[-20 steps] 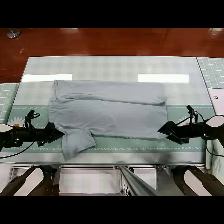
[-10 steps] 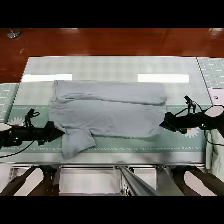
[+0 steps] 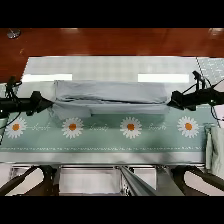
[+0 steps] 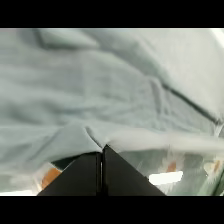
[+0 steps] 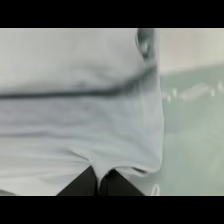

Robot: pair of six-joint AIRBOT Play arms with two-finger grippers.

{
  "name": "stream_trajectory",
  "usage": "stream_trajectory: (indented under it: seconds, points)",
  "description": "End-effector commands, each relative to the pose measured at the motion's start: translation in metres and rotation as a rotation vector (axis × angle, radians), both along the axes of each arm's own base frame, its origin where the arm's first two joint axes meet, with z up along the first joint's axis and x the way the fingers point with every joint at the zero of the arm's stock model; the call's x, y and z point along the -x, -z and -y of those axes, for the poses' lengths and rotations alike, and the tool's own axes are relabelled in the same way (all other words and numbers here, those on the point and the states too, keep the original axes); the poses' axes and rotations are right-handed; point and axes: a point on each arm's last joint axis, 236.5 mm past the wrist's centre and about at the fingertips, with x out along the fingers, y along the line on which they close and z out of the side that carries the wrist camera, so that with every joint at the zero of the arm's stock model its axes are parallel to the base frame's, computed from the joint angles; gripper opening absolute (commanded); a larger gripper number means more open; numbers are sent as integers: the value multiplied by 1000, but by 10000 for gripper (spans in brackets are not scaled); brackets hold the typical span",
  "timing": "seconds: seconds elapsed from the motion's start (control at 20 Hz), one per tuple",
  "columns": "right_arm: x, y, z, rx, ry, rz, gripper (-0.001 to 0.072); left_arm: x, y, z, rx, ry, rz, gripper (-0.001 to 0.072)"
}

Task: Fold the shirts.

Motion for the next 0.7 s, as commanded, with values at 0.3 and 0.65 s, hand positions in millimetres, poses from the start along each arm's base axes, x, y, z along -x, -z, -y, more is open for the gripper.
stream_trajectory:
  seconds: [0.3,0.65]
  points:
    - [-79,5,13,-18,56,45,25,-127,15,6,32,-37,-25,24]
    - [-107,27,4,-104,96,24,26,-154,45,5,71,-9,-93,24]
